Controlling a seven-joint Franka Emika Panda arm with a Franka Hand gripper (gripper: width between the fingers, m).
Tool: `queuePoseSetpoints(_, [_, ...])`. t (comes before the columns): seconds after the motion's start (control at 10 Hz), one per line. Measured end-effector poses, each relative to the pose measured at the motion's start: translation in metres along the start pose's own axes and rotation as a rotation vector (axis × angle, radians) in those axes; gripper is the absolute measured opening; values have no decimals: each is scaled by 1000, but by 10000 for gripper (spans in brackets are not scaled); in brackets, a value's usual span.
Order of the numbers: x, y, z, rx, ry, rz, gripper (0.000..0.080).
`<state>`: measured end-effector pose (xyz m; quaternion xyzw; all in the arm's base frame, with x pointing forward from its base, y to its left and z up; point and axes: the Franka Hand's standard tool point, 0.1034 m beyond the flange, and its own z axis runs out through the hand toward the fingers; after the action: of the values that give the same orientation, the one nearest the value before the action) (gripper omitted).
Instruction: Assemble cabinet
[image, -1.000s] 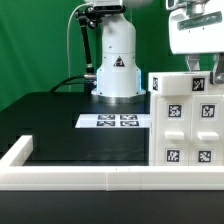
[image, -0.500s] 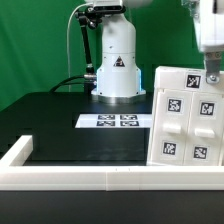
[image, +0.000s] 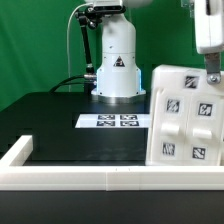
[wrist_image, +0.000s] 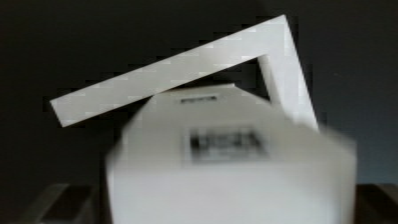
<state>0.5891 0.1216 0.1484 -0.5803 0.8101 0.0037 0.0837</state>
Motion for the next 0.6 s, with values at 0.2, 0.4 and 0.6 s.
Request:
queuePoseSetpoints(0.2, [0,0,0,-1,1,-6,735])
queuePoseSetpoints(0.4, [0,1,1,-2,1,-9,796])
queuePoseSetpoints(0.6, [0,1,2,-2,2,-12,797])
